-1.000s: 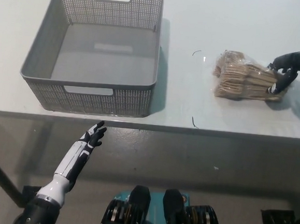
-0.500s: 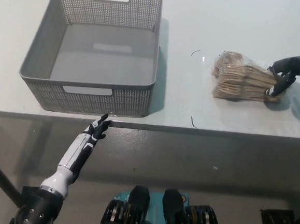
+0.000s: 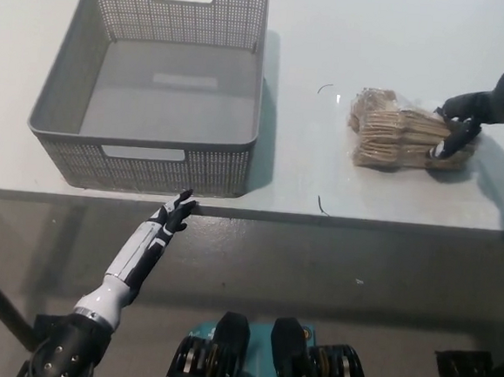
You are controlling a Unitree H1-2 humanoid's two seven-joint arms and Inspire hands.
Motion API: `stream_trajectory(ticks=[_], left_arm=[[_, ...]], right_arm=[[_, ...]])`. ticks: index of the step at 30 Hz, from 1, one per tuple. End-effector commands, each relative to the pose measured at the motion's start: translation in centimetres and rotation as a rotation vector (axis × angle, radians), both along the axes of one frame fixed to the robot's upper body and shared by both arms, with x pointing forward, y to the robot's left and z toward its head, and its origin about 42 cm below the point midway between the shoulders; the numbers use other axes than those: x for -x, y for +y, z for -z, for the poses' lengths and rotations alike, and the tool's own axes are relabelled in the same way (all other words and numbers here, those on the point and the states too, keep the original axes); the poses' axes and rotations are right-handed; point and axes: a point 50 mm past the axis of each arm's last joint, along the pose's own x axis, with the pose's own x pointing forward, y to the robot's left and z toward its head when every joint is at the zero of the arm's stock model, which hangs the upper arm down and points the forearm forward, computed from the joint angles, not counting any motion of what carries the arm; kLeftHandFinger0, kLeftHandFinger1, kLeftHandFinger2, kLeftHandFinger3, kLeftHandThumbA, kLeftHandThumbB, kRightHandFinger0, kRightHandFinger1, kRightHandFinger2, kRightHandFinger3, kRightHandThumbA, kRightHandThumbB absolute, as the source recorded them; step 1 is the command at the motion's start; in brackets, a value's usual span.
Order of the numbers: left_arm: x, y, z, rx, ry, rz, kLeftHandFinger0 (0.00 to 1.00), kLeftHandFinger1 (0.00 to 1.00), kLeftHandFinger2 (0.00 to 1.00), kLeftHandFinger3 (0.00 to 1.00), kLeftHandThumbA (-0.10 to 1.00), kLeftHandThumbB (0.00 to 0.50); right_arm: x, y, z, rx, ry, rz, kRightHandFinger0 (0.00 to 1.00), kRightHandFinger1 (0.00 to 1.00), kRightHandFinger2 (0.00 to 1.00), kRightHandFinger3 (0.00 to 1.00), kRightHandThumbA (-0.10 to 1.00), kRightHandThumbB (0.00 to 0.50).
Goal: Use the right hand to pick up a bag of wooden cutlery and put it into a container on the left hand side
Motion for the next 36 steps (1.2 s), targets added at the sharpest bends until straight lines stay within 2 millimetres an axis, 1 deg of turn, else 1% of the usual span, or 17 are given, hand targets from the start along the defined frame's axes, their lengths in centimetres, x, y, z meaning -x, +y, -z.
stream_trajectory(ticks=[1, 10, 21, 22, 23, 24, 25, 26, 27, 28, 29, 30, 31, 33, 34, 35, 36], left_arm=[[-0.9, 0.1, -1.9, -0.022, -0.066, 0.033, 1.00, 1.00, 1.00, 1.00, 1.00, 0.244], [-1.5, -0.2, -2.6, -0.046, -0.087, 0.051, 1.00, 1.00, 1.00, 1.00, 1.00, 0.237], [-2.0, -0.3, -2.8, -0.056, -0.103, 0.060, 1.00, 1.00, 1.00, 1.00, 1.00, 0.255], [-2.0, -0.3, -2.8, -0.057, -0.104, 0.060, 1.00, 1.00, 1.00, 1.00, 1.00, 0.257], [-2.0, -0.3, -2.8, -0.055, -0.104, 0.061, 1.00, 1.00, 1.00, 1.00, 1.00, 0.258], [-2.0, -0.3, -2.8, -0.054, -0.104, 0.061, 1.00, 1.00, 1.00, 1.00, 1.00, 0.257], [-2.3, -0.3, -3.1, -0.055, -0.109, 0.061, 1.00, 1.00, 1.00, 1.00, 1.00, 0.258], [-2.4, -0.2, -3.1, -0.056, -0.112, 0.061, 1.00, 1.00, 1.00, 1.00, 1.00, 0.258], [-2.5, -0.3, -3.2, -0.055, -0.114, 0.061, 1.00, 1.00, 1.00, 1.00, 1.00, 0.259], [-2.8, -0.4, -3.4, -0.052, -0.118, 0.062, 1.00, 1.00, 1.00, 1.00, 1.00, 0.260], [-2.9, -0.4, -3.4, -0.051, -0.117, 0.060, 1.00, 1.00, 1.00, 1.00, 1.00, 0.261], [-2.8, -0.4, -3.5, -0.053, -0.118, 0.059, 1.00, 1.00, 1.00, 1.00, 1.00, 0.262], [-2.8, -0.3, -3.5, -0.056, -0.120, 0.059, 1.00, 1.00, 1.00, 1.00, 1.00, 0.264], [-2.8, -0.2, -3.5, -0.061, -0.113, 0.055, 1.00, 1.00, 1.00, 1.00, 1.00, 0.267], [-2.9, -0.2, -3.5, -0.059, -0.113, 0.054, 1.00, 1.00, 1.00, 1.00, 1.00, 0.261], [-2.9, -0.2, -3.5, -0.058, -0.115, 0.053, 1.00, 1.00, 1.00, 1.00, 1.00, 0.258], [-2.9, -0.2, -3.5, -0.057, -0.116, 0.053, 1.00, 1.00, 1.00, 1.00, 1.00, 0.256]], right_arm=[[-0.9, 3.7, -4.1, -0.074, -0.063, -0.078, 1.00, 1.00, 1.00, 1.00, 0.58, 0.500], [-1.0, 6.7, -4.1, -0.091, -0.057, -0.091, 1.00, 1.00, 1.00, 1.00, 0.59, 0.500], [-0.7, 5.9, -1.1, 0.000, -0.055, -0.073, 1.00, 1.00, 1.00, 1.00, 0.59, 0.500], [-0.6, 5.8, -0.7, 0.006, -0.063, -0.063, 1.00, 1.00, 1.00, 1.00, 0.55, 0.500], [-0.6, 5.6, -0.3, -0.016, -0.090, -0.047, 1.00, 1.00, 1.00, 1.00, 0.39, 0.490], [-0.6, 5.5, 0.0, -0.021, -0.119, -0.031, 1.00, 1.00, 1.00, 1.00, 0.23, 0.392], [-0.8, 5.2, 0.3, -0.052, -0.211, -0.008, 0.94, 0.99, 1.00, 0.94, 0.03, 0.320], [-0.8, 4.8, 0.6, -0.077, -0.301, -0.007, 0.74, 0.80, 0.73, 0.53, -0.09, 0.287], [-0.8, 4.5, 0.7, -0.101, -0.351, -0.005, 0.32, 0.37, 0.38, 0.36, -0.10, 0.240], [-0.9, 4.1, 0.5, -0.129, -0.388, 0.001, 0.16, 0.29, 0.37, 0.40, -0.10, 0.211], [-0.9, 3.8, 0.5, -0.171, -0.400, 0.023, 0.03, 0.18, 0.40, 0.49, -0.10, 0.134], [-0.9, 3.4, 0.5, -0.198, -0.428, 0.035, 0.19, 0.28, 0.56, 0.62, -0.10, 0.130], [-0.9, 3.3, 0.5, -0.213, -0.440, 0.042, 0.18, 0.38, 0.87, 0.88, -0.10, 0.117], [-0.9, 2.7, 0.5, -0.281, -0.488, 0.084, 0.00, 0.49, 0.96, 1.00, -0.10, 0.137], [-0.9, 2.6, 0.4, -0.288, -0.507, 0.094, 0.01, 0.56, 1.00, 1.00, -0.10, 0.130], [-0.9, 2.4, 0.3, -0.298, -0.525, 0.103, 0.11, 0.72, 1.00, 1.00, -0.10, 0.111], [-0.9, 2.3, 0.2, -0.312, -0.543, 0.113, 0.20, 0.78, 1.00, 1.00, -0.10, 0.110]])
